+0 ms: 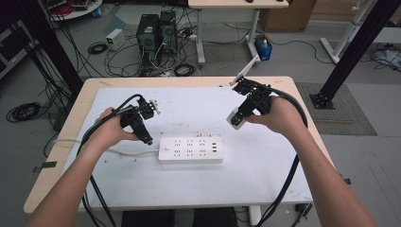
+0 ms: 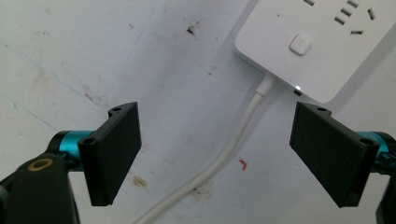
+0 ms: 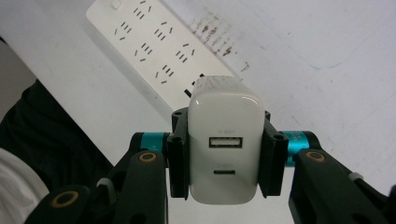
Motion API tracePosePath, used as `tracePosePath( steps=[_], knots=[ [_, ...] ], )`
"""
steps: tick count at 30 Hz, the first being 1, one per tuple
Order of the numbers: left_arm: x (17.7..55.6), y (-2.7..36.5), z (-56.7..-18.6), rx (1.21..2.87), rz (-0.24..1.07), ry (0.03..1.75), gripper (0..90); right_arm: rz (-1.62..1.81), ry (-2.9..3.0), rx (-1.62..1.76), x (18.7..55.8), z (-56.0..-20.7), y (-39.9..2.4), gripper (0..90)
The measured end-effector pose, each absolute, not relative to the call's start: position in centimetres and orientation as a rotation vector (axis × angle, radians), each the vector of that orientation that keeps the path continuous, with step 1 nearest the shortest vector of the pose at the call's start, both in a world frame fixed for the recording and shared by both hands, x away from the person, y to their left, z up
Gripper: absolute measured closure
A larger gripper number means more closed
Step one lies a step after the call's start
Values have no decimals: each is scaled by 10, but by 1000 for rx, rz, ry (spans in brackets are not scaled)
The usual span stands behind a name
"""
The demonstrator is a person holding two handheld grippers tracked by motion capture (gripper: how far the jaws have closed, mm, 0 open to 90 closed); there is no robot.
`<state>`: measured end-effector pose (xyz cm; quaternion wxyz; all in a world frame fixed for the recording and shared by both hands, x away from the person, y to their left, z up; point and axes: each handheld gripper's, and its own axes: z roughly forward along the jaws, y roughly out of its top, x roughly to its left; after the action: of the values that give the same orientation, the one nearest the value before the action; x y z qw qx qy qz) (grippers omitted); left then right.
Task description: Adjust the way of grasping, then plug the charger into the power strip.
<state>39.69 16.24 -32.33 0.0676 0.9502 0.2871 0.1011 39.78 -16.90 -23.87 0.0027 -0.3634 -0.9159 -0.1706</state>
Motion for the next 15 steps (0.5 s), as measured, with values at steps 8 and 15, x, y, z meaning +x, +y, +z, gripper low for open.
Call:
tracePosePath(
  steps=[8, 15],
  knots=[
    [385, 173, -321, 2835, 264, 867, 167, -476, -2948, -941, 399, -242, -153, 622],
    [376, 181, -318, 2828, 249, 860, 167, -388, -3027, -683, 406, -264, -114, 622]
  ],
)
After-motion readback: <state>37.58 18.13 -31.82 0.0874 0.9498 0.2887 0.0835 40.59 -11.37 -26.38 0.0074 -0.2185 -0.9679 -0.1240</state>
